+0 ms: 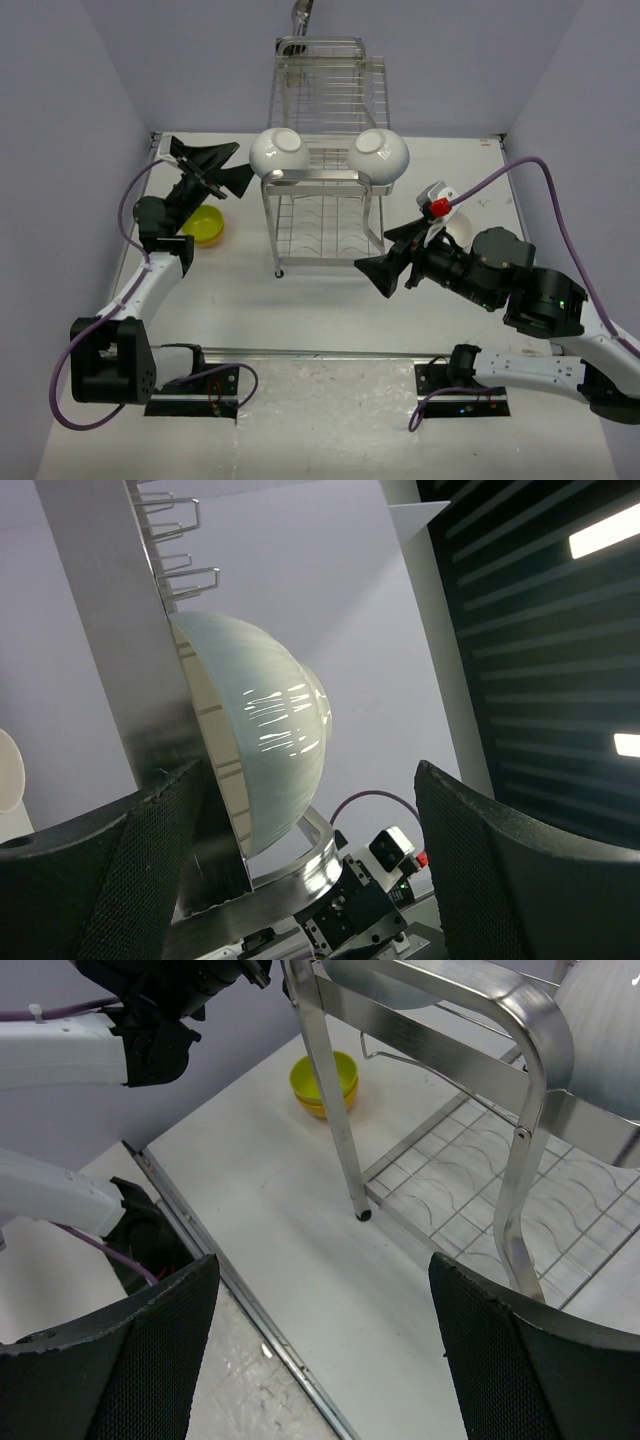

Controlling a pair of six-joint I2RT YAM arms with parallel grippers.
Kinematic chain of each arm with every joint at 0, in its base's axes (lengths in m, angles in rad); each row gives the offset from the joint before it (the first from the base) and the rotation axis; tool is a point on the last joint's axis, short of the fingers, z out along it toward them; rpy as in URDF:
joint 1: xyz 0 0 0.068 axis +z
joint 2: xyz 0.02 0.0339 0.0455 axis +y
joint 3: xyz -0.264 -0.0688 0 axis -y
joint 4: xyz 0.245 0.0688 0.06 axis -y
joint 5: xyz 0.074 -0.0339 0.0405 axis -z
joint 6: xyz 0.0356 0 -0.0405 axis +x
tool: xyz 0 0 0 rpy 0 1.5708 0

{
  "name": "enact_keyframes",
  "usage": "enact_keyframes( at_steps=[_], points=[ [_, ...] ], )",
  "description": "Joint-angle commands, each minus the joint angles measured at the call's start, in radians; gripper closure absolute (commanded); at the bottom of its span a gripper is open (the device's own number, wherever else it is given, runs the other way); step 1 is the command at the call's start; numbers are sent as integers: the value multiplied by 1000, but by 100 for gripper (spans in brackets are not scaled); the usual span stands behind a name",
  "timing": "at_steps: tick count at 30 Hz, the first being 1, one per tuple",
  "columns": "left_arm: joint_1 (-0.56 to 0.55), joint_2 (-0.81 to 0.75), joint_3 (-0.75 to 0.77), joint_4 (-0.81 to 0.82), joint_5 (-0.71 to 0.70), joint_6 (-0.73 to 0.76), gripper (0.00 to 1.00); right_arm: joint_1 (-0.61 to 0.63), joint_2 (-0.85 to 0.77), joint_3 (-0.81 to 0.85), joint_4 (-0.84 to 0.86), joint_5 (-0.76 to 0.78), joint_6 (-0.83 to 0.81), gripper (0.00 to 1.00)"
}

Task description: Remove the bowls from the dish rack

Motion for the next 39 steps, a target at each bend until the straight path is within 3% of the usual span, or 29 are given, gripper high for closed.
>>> enact_keyframes(
  at_steps=[1, 20, 39],
  points=[
    [-8, 12, 11, 120, -28, -40, 15, -3, 0, 18, 11, -13, -9, 15],
    [-46, 26, 15, 181, -58, -72, 21, -3, 13, 25, 16, -36, -18, 15],
    [-102, 120, 11, 284, -134, -94, 41, -3, 19, 31, 10, -53, -32, 15]
  ],
)
